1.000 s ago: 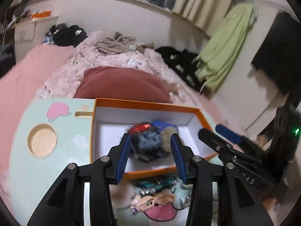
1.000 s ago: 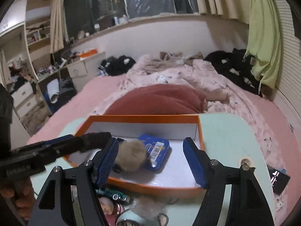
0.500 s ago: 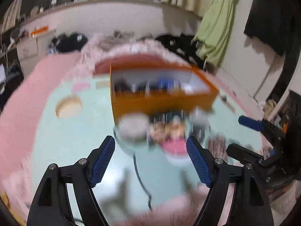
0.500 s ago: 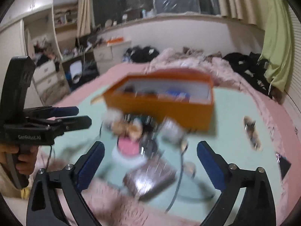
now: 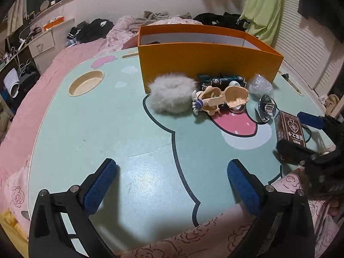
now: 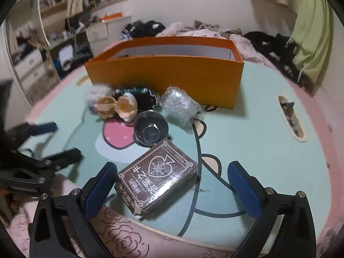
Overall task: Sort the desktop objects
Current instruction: 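Grasp the brown card box with the right gripper while the left gripper grasps the white fluffy ring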
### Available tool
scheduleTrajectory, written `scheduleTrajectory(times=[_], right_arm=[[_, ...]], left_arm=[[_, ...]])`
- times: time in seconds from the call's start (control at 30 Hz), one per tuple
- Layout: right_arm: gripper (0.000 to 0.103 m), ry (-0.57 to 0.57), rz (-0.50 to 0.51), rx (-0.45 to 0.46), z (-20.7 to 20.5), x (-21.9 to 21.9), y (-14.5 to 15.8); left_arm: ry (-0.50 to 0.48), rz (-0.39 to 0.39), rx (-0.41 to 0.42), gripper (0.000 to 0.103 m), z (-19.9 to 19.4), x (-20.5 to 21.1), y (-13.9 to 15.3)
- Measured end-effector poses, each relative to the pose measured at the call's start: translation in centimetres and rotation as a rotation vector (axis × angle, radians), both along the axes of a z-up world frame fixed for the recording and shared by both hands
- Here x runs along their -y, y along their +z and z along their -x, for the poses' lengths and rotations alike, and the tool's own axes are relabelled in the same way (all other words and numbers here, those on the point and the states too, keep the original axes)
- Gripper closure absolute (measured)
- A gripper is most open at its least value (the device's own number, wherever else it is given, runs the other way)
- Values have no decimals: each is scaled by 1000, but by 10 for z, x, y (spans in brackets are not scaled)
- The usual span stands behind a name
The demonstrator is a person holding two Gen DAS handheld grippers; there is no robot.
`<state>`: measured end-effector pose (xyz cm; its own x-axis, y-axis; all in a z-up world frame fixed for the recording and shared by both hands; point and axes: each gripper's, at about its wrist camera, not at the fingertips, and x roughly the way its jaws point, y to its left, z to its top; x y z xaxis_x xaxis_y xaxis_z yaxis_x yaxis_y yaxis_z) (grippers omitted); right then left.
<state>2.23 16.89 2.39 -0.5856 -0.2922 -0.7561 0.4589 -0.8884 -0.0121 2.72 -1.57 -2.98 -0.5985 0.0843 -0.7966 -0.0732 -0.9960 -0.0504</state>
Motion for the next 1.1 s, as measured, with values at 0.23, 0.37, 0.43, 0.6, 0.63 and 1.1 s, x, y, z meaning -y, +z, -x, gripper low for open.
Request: scheduleTrajectory(times=[0.23,0.37,0.43,0.6,0.63,1.1], right_arm=[[19,30,-25,-35,-1,3,-4],[35,53,9,-76,-6,0,-3],[35,53,26,-103,-11,-2,1],[35,44,69,-142,-15,-9,9],[35,44,76,-129,-12,-9,8],[35,38,96,-95,-9,-12,4]], left_arm=[[1,0,-3,0,-1,3,-1],[2,-3,-5,0,-4,3,4],[4,-13,-11,0,0,4,-3],[43,-279,-82,0,-6,43,-3],[75,-321,-91,4,-5,52,-4],[108,-293,-27,55,86,38,13]])
